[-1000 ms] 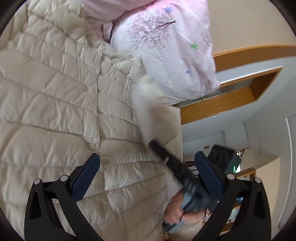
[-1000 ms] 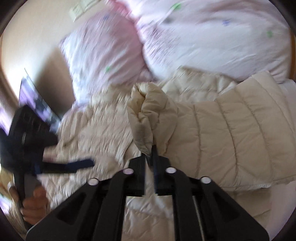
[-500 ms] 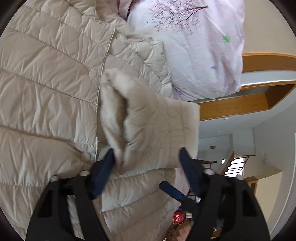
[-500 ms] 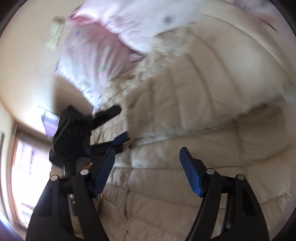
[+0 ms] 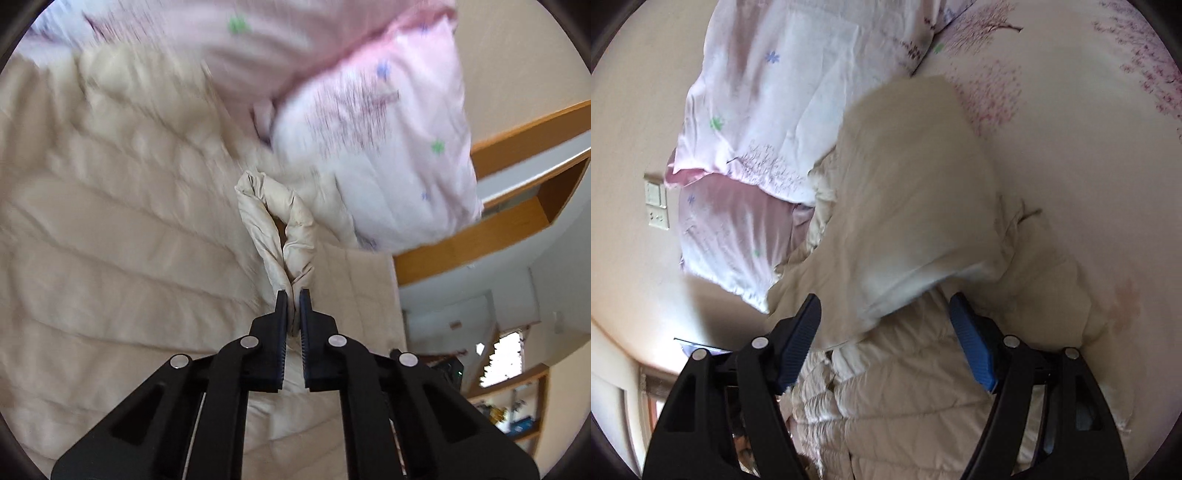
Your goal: Fold large clothes
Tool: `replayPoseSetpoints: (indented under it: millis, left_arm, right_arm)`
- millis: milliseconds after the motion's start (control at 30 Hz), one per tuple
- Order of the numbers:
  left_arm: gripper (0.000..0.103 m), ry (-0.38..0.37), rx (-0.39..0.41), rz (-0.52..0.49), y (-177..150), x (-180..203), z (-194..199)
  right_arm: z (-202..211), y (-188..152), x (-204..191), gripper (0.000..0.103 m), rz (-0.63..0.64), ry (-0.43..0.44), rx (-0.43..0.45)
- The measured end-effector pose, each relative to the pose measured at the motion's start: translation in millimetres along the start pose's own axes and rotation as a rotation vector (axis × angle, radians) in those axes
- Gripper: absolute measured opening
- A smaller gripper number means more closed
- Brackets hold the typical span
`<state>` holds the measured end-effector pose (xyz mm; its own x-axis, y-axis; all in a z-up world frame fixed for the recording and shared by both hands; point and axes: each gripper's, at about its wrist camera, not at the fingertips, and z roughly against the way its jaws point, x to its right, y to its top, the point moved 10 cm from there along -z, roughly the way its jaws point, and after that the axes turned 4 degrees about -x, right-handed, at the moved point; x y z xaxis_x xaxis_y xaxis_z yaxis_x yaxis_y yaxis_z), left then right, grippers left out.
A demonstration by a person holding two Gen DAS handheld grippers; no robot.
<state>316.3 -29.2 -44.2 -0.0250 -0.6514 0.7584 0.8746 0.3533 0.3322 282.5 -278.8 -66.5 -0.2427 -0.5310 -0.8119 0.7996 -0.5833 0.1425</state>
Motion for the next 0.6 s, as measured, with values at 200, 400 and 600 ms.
replayPoseSetpoints:
  millis: [200, 400, 600]
  left_arm:
    - [0.005, 0.087, 0.084, 0.008, 15, -36, 34]
    - [0.005, 0.157, 0.085, 0.008, 11, -63, 35]
    - [0.006, 0.135, 0.036, 0.014, 0, -67, 30]
  right_arm:
    - [-6, 7, 4, 0.060, 0.011, -0.082, 0.052]
    - [8, 16, -16, 0.007, 0.274, -0.312, 0.231]
    - [-15, -12, 4, 0.034, 0.316, -0.509, 0.004]
